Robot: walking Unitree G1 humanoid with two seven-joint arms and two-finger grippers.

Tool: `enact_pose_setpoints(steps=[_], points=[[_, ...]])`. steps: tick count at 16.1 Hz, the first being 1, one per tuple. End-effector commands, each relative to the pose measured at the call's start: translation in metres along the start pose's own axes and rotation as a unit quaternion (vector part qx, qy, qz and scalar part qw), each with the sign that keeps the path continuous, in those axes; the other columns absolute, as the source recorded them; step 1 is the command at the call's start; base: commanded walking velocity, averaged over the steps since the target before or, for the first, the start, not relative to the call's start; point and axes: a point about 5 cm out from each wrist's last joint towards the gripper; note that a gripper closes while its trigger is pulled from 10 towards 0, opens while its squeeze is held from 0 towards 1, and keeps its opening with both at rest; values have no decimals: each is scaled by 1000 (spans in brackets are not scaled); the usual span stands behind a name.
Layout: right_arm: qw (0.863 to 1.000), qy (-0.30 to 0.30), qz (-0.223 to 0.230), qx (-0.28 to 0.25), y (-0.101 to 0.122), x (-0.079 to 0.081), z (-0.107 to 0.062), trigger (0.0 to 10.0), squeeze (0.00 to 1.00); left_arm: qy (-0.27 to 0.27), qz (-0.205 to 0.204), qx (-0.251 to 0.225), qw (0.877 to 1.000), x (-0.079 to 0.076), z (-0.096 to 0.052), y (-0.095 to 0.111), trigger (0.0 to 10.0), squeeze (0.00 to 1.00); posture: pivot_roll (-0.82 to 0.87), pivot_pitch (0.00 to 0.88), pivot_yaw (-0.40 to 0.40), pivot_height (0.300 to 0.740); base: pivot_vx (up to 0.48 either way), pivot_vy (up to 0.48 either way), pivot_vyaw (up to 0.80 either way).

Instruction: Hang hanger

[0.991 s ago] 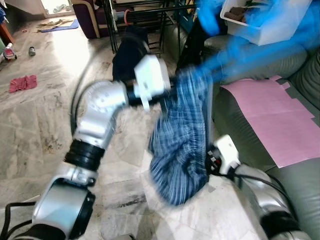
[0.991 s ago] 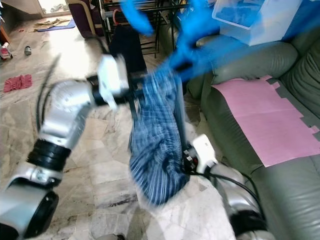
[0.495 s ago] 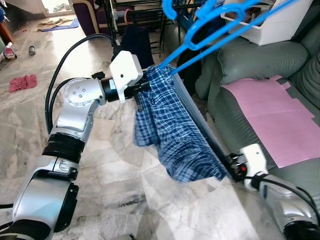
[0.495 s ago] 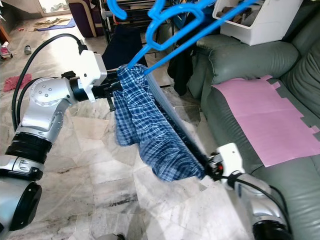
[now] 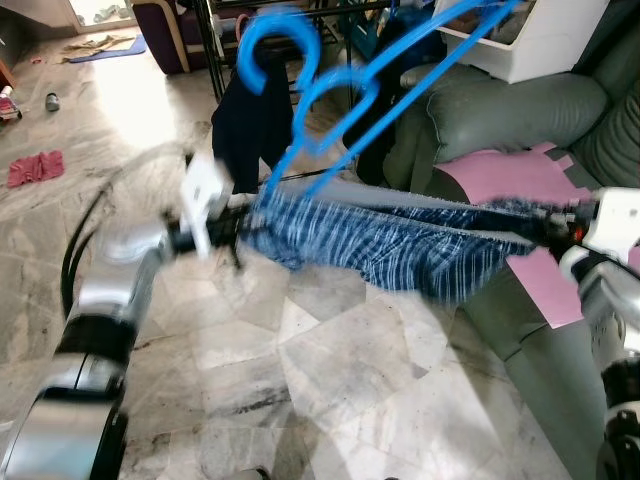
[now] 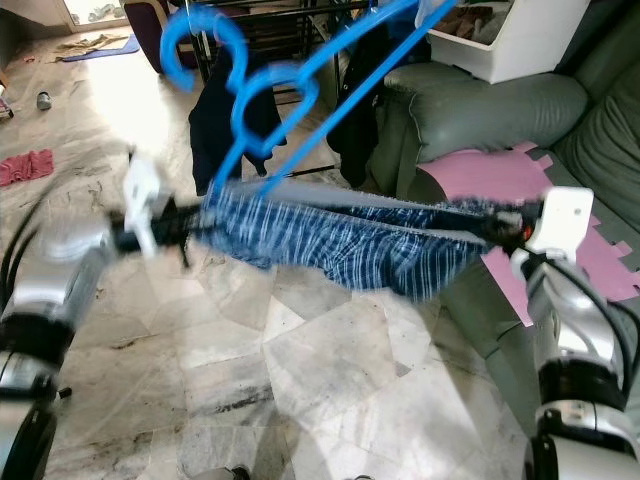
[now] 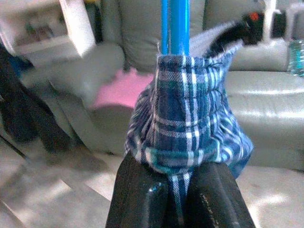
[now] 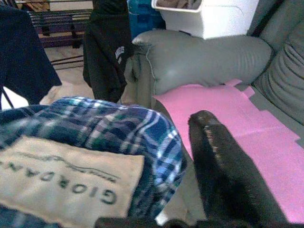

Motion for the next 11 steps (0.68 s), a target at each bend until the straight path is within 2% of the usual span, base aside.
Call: enact_pose_setpoints(steps=[1, 2, 4, 7, 9, 11], points=[[999, -41, 8, 5, 1, -16, -2, 0, 0, 6, 2, 2, 1000, 4, -13, 5, 0, 0, -37, 102, -3, 740, 0, 0, 0], [999, -38, 15, -9, 12, -10, 5, 0, 0, -46, -33, 33, 998, -13, -15, -14, 0, 0, -37, 100, -7, 740, 0, 0, 0], [999, -36, 19, -15, 17, -5, 10, 0, 0, -78, -59, 50, 994, -25, -16, -26, 0, 0, -40, 98, -11, 740, 0, 0, 0], [999, -31, 19, -9, 14, 4, 13, 0, 0, -103, -82, 56, 990, -36, -14, -33, 0, 0, -45, 97, -11, 740, 0, 0, 0], [999, -32, 21, -1, 10, 6, 14, 0, 0, -150, -105, 73, 980, -48, -14, -37, 0, 0, -43, 96, -9, 740, 0, 0, 0], [999, -35, 21, 2, 9, 5, 15, 0, 0, -172, -114, 90, 974, -55, -16, -41, 0, 0, -46, 97, -5, 740, 0, 0, 0]])
Point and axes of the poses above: a point about 5 cm out from each wrist's last joint towards the gripper, its own z axis pointing out of the wrist towards the gripper, its own y axis along the axis of the wrist's last joint, x = y × z, and after that the axes turned 1 degree about -z, right-handed
